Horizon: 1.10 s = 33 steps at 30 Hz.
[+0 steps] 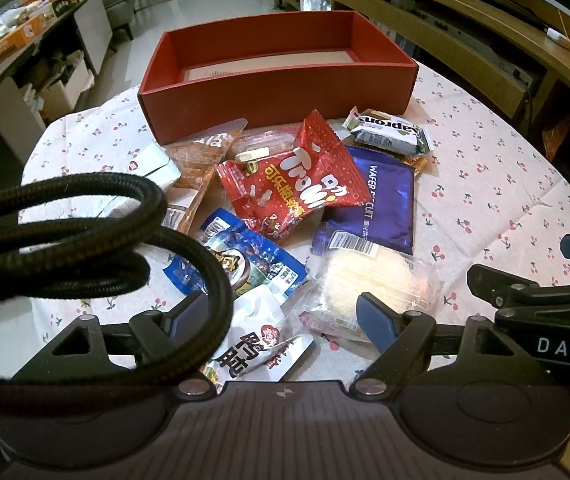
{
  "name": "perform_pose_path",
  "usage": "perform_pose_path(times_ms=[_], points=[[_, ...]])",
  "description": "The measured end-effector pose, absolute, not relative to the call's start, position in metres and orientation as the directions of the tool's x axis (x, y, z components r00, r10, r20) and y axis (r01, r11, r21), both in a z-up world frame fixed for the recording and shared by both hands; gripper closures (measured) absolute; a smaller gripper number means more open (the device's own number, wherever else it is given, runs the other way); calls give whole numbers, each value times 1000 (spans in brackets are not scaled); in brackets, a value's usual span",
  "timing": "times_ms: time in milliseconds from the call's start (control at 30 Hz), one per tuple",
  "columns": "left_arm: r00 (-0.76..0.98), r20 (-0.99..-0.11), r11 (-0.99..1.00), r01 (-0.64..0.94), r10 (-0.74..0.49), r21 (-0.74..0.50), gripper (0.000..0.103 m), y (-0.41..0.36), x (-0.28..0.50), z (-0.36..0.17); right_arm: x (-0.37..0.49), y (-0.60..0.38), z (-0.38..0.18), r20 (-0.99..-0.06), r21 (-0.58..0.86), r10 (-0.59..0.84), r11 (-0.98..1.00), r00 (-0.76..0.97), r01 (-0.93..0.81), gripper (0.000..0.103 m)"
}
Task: Organize snacks
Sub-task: 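Move both tools toward the snack pile beside the red box, then grasp the clear-wrapped bun with the right tool while the left tool grasps the white duck-neck packet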
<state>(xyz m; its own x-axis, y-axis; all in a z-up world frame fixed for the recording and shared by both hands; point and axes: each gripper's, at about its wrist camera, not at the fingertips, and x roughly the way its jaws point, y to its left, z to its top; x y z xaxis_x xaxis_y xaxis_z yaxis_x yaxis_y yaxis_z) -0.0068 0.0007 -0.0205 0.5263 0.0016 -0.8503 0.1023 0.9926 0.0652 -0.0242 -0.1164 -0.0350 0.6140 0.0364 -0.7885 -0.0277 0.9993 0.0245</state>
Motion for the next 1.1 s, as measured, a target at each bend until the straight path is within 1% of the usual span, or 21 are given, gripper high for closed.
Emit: perform_pose_path(times_ms=[567, 667, 700, 933, 1000, 1067, 1100], points=[[513, -858, 995, 89, -1, 53, 19, 8, -7, -24, -20, -110, -37, -801, 24, 56, 998, 596, -61, 0], [511, -860, 995, 94, -14, 40, 15, 16, -7, -23, -17, -108, -35, -803, 44, 88, 995, 590, -89, 0], [509, -860, 995, 95, -18, 36, 12, 19, -7, -22, -17, -107, -35, -802, 43, 92, 994, 591, -96, 0], [493, -870, 996, 81, -15, 29, 11, 36, -8, -26, -5, -99, -31, -805, 42, 125, 987, 580, -154, 0], [497, -867, 993, 112, -26, 34, 11, 37, -5, -24, -3, -94, -30, -804, 25, 128, 983, 580, -182, 0], [504, -863, 982, 174, -25, 73, 10, 35, -4, -23, 0, -93, -28, -800, 13, 126, 981, 586, -192, 0], [504, -863, 972, 215, -27, 96, 8, 34, -4, -24, 1, -93, -27, -802, 19, 132, 980, 583, -196, 0]])
